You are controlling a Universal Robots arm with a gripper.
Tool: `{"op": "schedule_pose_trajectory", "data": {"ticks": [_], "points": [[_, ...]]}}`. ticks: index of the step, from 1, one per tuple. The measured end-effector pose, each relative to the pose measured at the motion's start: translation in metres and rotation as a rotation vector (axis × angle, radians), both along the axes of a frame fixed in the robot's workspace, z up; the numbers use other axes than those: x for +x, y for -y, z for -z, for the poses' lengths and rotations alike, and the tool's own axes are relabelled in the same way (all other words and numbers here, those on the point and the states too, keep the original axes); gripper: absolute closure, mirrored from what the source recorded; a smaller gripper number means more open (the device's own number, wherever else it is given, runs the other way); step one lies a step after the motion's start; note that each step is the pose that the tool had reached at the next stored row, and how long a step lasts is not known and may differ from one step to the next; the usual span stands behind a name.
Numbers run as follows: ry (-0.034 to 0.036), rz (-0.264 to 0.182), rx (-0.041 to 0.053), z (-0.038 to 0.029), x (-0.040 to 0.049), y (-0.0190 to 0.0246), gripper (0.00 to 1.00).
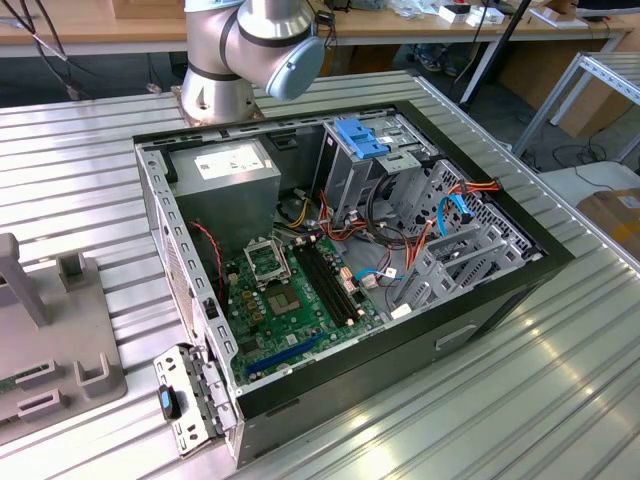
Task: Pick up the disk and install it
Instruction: 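Pick up the disk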
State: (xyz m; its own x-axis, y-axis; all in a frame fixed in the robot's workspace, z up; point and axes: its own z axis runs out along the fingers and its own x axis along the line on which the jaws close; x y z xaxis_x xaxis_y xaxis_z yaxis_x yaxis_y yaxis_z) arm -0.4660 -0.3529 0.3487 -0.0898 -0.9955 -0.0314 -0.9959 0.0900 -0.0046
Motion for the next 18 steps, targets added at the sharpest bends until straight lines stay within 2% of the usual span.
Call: {"op": "schedule_pose_trajectory", "data": {"ticks": [1, 7, 18], "points": [[0.0, -0.001, 0.0, 0.0025, 0.0, 0.0, 0.46], [-0.0002, -0.05, -0.0008, 0.0048, 0.0, 0.0, 0.46], [-0.0001, -0.052, -0.0009, 0.0098, 0.0, 0.0001, 0.46]]}}
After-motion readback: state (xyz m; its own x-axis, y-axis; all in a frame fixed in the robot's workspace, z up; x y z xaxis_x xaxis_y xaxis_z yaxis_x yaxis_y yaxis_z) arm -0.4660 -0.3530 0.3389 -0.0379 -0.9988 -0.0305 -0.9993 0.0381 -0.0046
